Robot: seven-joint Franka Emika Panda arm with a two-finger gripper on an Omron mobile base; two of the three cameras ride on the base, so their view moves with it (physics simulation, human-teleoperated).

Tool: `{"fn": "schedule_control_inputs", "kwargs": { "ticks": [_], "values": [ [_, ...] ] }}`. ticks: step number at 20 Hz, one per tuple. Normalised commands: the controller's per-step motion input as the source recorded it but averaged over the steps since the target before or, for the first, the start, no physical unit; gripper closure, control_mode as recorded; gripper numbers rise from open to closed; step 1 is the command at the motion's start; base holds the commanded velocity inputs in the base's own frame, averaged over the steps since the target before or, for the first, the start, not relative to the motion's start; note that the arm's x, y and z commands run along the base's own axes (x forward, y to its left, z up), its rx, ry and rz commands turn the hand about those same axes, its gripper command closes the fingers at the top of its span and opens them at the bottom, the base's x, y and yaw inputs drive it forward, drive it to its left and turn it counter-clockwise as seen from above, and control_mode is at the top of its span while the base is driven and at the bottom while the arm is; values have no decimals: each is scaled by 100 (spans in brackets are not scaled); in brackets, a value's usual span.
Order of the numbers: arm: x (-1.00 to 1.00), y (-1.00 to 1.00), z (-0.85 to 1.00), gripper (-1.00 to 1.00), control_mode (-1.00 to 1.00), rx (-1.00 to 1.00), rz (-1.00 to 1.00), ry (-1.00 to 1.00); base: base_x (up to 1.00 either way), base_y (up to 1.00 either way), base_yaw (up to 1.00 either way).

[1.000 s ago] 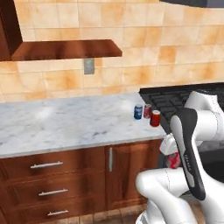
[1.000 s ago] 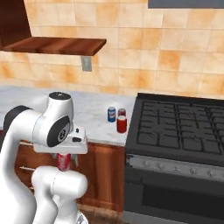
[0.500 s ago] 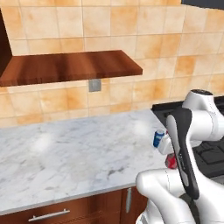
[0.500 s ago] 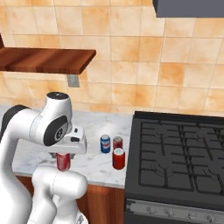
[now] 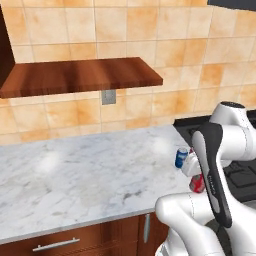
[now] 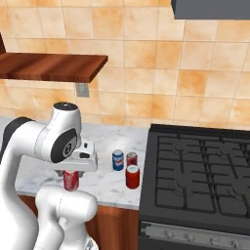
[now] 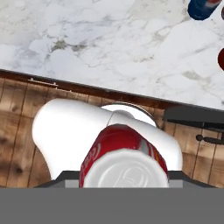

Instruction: Four empty soda cans are scattered around the kitchen. Gather all the cans and cluster them next to the stove for recycling.

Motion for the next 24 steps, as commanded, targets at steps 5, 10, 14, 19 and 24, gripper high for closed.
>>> {"fn": "schedule_control_inputs", "kwargs": {
  "ticks": [5, 10, 14, 19, 24],
  "values": [
    [35, 7, -3, 100, -100, -1, -1, 4, 6, 0, 0],
    [100, 20, -1, 100, -100, -8, -6, 38, 0, 0, 0],
    [64, -5, -14, 100, -100, 0, 0, 10, 0, 0, 0],
    [28, -35, -56, 100, -100, 0, 0, -6, 0, 0, 0],
    [0, -23, -53, 100, -100, 0, 0, -8, 0, 0, 0]
  ]
}}
